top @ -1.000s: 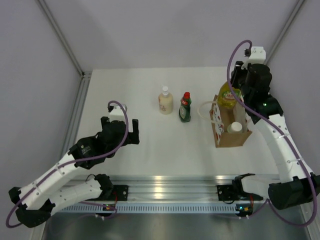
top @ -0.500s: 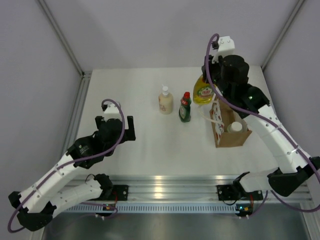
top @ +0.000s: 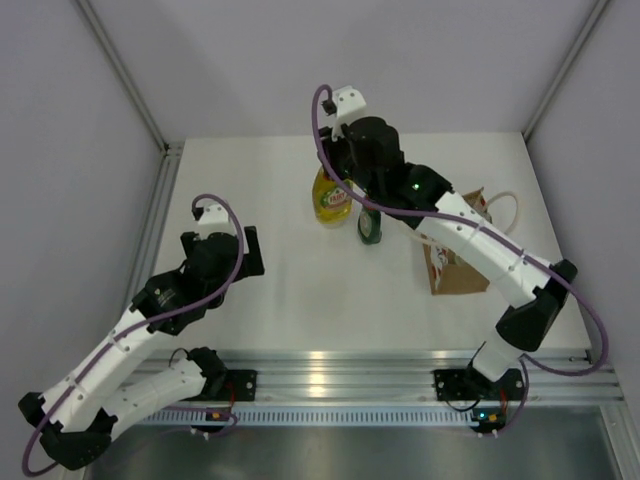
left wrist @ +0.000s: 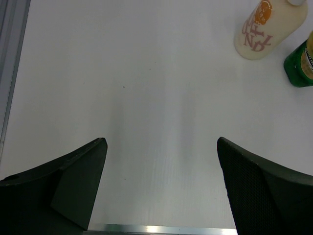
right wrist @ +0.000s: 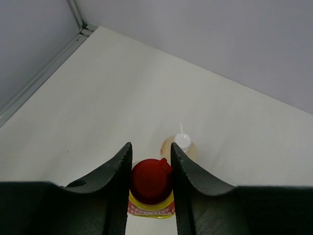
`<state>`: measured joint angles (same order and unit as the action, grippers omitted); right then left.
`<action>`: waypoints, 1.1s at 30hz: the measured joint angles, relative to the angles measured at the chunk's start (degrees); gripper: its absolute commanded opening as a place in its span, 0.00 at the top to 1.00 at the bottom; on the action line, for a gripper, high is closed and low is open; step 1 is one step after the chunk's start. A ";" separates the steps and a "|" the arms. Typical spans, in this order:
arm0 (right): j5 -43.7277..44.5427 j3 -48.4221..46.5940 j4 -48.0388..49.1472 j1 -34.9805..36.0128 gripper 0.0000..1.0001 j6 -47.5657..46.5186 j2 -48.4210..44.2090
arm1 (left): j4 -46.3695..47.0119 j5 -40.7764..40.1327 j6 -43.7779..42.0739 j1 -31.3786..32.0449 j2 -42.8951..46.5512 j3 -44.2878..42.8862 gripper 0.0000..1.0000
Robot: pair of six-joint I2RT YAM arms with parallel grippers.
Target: Take the personal care products out of the canvas bag
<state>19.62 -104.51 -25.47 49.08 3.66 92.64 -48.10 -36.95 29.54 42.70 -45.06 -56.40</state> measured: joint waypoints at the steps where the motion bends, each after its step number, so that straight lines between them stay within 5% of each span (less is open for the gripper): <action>1: -0.17 -0.52 0.57 0.46 1.00 0.20 0.96 | 0.00 0.00 0.09 -0.13 0.07 0.02 0.02; 20: -5.09 -9.57 17.03 3.26 1.00 1.75 26.01 | -0.04 0.00 0.33 -0.72 1.36 0.48 0.02; 33: -7.23 -15.17 19.69 3.39 0.97 -1.42 37.99 | -0.07 0.02 0.33 -0.74 2.16 0.57 0.02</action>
<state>12.38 -119.68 -5.78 52.47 2.24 130.63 -48.16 -36.93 29.87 41.95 -42.89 -55.83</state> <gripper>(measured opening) 0.326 0.984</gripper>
